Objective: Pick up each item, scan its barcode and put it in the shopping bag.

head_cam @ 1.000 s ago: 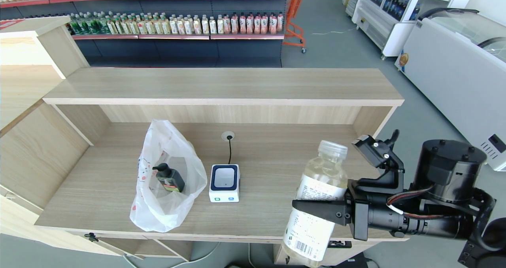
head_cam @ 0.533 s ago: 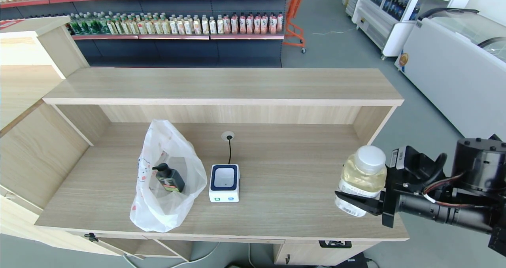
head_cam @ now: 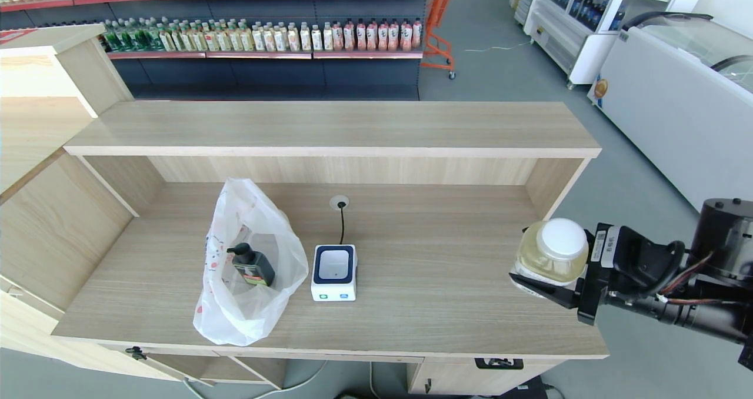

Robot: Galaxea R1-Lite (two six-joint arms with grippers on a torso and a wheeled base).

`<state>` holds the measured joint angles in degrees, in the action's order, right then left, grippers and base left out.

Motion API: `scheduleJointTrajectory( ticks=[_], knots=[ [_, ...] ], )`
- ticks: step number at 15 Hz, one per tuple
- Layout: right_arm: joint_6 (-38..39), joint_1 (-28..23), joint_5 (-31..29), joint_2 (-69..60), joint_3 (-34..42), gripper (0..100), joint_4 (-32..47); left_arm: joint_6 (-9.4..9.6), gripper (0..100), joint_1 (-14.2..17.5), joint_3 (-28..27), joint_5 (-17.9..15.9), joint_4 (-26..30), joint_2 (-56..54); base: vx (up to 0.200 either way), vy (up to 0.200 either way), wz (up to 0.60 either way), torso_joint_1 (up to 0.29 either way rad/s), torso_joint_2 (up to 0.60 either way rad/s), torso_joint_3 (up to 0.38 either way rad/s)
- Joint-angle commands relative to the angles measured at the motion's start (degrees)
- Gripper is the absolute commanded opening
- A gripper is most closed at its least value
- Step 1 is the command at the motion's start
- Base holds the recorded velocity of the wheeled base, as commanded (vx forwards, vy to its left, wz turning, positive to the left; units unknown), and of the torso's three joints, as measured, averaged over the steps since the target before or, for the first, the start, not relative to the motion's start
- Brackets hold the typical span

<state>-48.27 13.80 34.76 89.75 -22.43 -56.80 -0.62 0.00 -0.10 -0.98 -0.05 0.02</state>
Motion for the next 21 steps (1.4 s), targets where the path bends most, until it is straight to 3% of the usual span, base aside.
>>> scheduleJointTrajectory(
  ticks=[1, 16, 21],
  knots=[
    [-0.4, 0.2, -0.1, -0.7, 1.2, 0, 0.0, 0.01, 100, 0.0, 0.0, 0.0, 0.0, 0.0, 0.0, 0.0, 0.0, 0.0, 0.0, 0.0],
    [-1.3, 0.1, -0.7, -0.2, 1.6, 0, 0.1, 0.01, 100, 0.0, 0.0, 0.0, 0.0, 0.0, 0.0, 0.0, 0.0, 0.0, 0.0, 0.0],
    [-1.2, 0.3, -0.5, 0.3, 1.5, 0, 0.1, 0.09, 100, 0.0, 0.0, -0.1, 0.0, 0.0, 0.0, 0.2, 0.0, 0.0, 0.0, 0.002]
  ],
)
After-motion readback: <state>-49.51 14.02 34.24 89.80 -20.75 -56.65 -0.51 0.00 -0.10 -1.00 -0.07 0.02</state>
